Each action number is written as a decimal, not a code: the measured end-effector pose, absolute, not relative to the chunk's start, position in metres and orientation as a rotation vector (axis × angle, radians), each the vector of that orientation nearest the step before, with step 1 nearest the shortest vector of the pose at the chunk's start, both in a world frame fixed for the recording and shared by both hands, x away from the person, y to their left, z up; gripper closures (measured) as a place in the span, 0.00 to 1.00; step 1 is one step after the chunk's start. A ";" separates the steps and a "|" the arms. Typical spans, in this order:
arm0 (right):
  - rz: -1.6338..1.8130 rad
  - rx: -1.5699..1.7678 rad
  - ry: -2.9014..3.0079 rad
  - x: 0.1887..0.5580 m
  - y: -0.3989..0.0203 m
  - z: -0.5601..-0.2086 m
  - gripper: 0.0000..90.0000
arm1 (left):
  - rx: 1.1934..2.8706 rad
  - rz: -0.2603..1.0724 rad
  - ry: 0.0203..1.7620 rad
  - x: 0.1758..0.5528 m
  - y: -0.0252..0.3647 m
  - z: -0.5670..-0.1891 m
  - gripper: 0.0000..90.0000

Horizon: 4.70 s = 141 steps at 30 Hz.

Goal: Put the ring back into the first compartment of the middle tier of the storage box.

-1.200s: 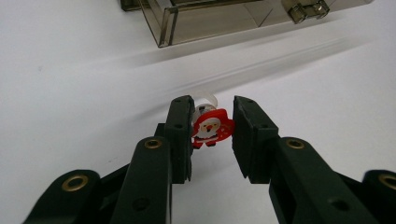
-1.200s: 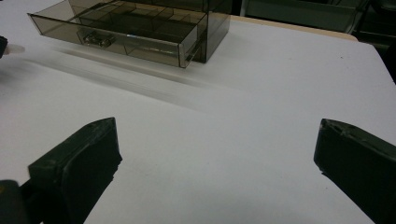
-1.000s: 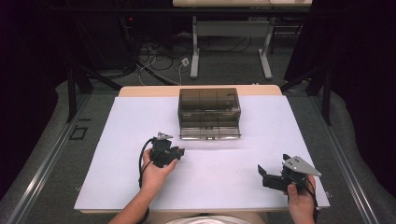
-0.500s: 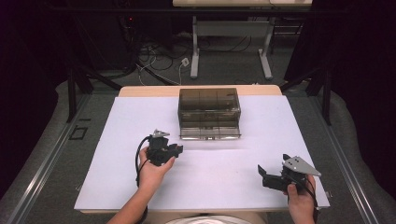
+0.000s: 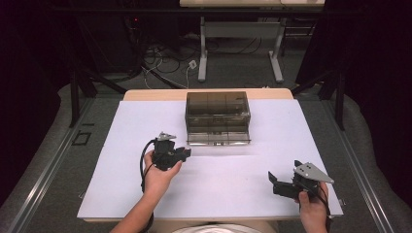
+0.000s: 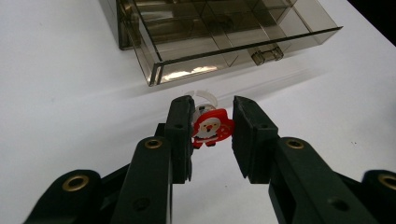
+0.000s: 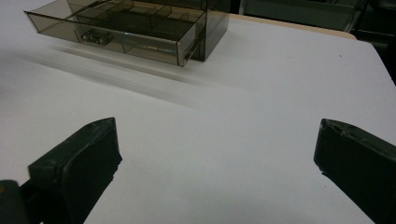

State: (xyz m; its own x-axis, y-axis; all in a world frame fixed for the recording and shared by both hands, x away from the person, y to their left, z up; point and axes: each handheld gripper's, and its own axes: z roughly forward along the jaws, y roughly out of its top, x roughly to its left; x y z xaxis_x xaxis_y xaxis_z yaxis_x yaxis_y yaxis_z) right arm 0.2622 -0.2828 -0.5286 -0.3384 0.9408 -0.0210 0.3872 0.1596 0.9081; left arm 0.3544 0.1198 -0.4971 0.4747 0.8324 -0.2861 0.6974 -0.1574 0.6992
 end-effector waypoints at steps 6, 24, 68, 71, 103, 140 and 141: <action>1.141 1.266 1.824 0.262 -0.282 -0.528 0.00 | 1.906 0.227 1.264 0.356 0.118 -0.489 0.76; 1.158 1.265 1.819 0.262 -0.283 -0.529 0.00 | 1.918 0.256 1.248 0.374 0.106 -0.462 0.76; 1.153 1.273 1.828 0.263 -0.284 -0.530 0.00 | 1.943 0.268 1.316 0.420 0.082 -0.456 0.76; 1.154 1.270 1.832 0.263 -0.283 -0.530 0.00 | 1.934 0.265 1.327 0.422 0.081 -0.458 0.76; 1.150 1.271 1.844 0.265 -0.283 -0.532 0.00 | 1.922 0.217 1.401 0.437 0.081 -0.492 0.76; 1.151 1.266 1.851 0.265 -0.282 -0.533 0.00 | 1.946 0.248 1.379 0.440 0.075 -0.500 0.63; 1.150 1.267 1.852 0.265 -0.282 -0.532 0.00 | 1.943 0.247 1.379 0.440 0.075 -0.500 0.62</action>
State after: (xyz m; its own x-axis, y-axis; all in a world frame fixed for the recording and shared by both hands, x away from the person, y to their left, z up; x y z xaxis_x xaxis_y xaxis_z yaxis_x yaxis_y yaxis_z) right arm 0.2649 -0.2823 -0.5325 -0.3555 0.9346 -0.0116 0.4041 0.1649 0.8997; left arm 0.4398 0.0749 -0.5000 0.4066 0.8798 -0.2462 0.7399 -0.1591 0.6536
